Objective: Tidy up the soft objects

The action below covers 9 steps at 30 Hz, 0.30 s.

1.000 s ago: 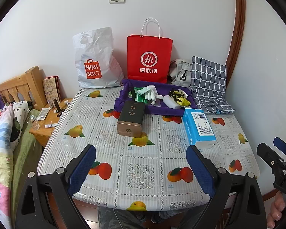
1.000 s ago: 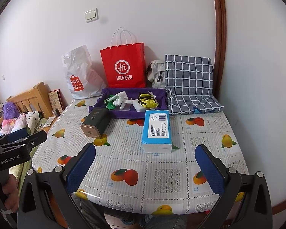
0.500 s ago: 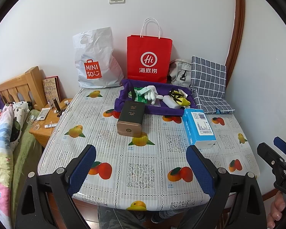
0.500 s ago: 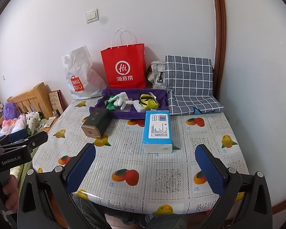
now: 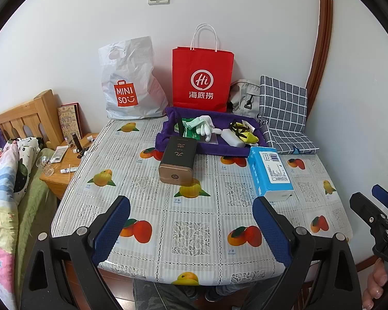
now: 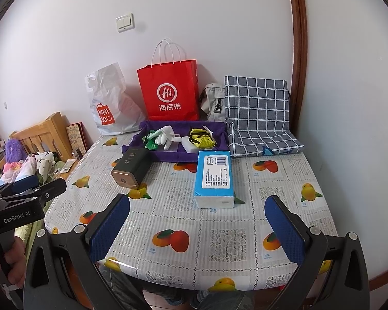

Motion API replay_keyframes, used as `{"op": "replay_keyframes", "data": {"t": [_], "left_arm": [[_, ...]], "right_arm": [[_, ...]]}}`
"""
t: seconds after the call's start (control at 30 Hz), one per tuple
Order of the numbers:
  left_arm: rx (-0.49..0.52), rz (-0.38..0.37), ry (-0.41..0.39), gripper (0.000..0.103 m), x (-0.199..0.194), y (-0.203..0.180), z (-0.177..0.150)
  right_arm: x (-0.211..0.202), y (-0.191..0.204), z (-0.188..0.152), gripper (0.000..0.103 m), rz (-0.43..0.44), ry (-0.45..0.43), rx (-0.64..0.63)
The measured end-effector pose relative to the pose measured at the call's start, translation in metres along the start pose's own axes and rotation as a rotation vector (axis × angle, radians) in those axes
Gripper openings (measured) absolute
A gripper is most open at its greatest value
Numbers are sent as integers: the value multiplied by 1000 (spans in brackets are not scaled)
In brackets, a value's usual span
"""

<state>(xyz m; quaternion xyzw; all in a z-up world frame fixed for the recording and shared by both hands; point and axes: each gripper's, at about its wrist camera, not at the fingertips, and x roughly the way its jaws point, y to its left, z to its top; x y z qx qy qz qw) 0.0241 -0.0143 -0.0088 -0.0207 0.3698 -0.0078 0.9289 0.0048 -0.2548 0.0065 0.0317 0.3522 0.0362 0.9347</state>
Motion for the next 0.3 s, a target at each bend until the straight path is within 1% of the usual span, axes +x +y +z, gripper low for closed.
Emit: {"op": "replay_keyframes", "data": {"t": [0.3], "left_arm": [[7, -1, 5, 96, 0, 0, 0]], "right_arm": [[3, 1, 1, 103, 1, 8, -4]]}}
